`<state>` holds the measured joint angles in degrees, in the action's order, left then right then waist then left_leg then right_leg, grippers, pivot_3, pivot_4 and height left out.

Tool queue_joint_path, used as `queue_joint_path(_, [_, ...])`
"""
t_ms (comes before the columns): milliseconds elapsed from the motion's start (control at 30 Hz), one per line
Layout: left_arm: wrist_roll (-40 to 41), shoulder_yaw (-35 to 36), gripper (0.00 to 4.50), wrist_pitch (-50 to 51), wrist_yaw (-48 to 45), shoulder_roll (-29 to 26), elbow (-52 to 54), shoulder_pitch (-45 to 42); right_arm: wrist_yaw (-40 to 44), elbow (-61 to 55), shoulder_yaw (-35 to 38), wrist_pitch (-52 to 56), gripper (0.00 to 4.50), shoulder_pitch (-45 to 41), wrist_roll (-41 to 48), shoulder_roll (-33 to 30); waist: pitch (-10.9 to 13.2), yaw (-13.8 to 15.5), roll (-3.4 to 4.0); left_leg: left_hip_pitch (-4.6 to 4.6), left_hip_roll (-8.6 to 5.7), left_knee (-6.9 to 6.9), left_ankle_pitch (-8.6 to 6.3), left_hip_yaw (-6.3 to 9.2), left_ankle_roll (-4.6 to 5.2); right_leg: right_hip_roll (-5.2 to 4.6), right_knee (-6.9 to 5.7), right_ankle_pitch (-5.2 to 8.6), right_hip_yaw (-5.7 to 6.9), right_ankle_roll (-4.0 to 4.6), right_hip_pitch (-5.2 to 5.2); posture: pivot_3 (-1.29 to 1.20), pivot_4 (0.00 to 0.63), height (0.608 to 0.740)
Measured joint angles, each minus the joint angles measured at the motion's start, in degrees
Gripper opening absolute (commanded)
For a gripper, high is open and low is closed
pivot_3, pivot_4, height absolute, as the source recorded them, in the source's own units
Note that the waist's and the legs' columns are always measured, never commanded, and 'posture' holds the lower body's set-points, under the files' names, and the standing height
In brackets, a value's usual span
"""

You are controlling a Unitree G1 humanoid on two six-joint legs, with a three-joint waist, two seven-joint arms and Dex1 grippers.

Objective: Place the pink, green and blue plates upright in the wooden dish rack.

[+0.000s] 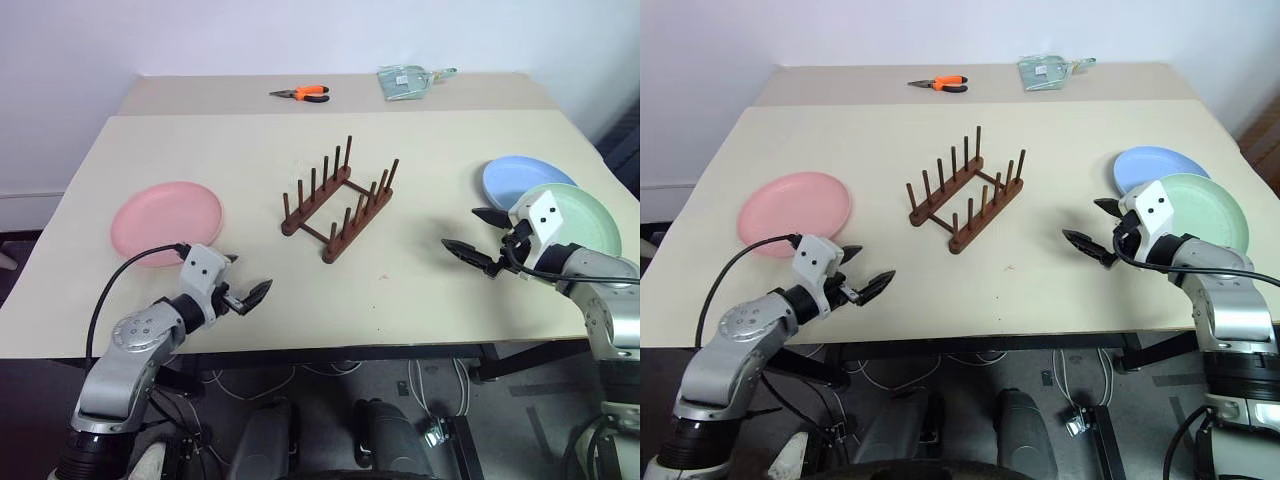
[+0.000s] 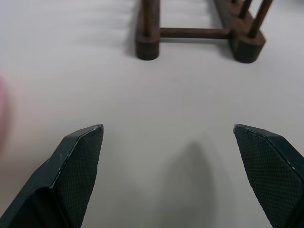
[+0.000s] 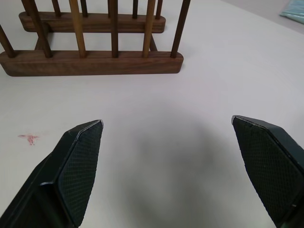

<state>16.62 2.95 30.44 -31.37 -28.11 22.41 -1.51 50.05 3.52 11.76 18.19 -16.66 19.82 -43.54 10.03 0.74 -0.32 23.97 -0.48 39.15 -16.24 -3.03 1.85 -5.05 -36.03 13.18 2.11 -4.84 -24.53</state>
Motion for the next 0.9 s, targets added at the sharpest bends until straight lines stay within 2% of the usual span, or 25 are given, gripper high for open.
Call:
queue_joint_path(300, [-0.83,-3.35,4.50,-0.73,0.97,2.64,-0.39,-1.21,-1.32,-3.78,-1.30,0.35,4.45,0.29,-0.39,0.90,0.00,0.00,0.01,0.00,0.00,0.00,0.00,0.00,0.00,-0.01,0.00,0.00,-0.01,0.00,0.00,0.00,0.150,0.740])
queue_joint_path(500, [-0.87,-8.34,4.50,-0.07,0.41,5.45,-0.28,-2.69,-1.30,-7.07,-3.87,1.20,4.45,1.64,-0.45,1.63,0.00,0.08,0.00,0.01,0.00,0.00,0.00,0.01,0.00,-0.01,0.00,0.00,0.00,0.00,0.00,0.00,0.150,0.740])
queue_joint_path(700, [-3.24,-13.43,4.50,0.23,2.26,8.64,-2.66,-6.02,-1.03,-15.49,-4.89,8.73,4.45,5.26,4.07,2.63,-0.01,0.02,0.00,0.01,0.00,0.00,0.00,0.02,0.00,-0.01,0.00,-0.01,0.00,-0.02,0.00,0.00,0.150,0.740])
queue_joint_path(900, [-6.28,-15.74,4.50,-0.82,4.47,10.86,-7.80,-8.82,-4.73,-24.03,-5.20,13.03,4.45,7.47,4.37,3.27,-0.01,0.19,0.00,0.01,-0.01,0.02,0.00,0.02,0.01,0.00,0.00,0.00,0.01,-0.01,0.00,0.00,0.150,0.740])
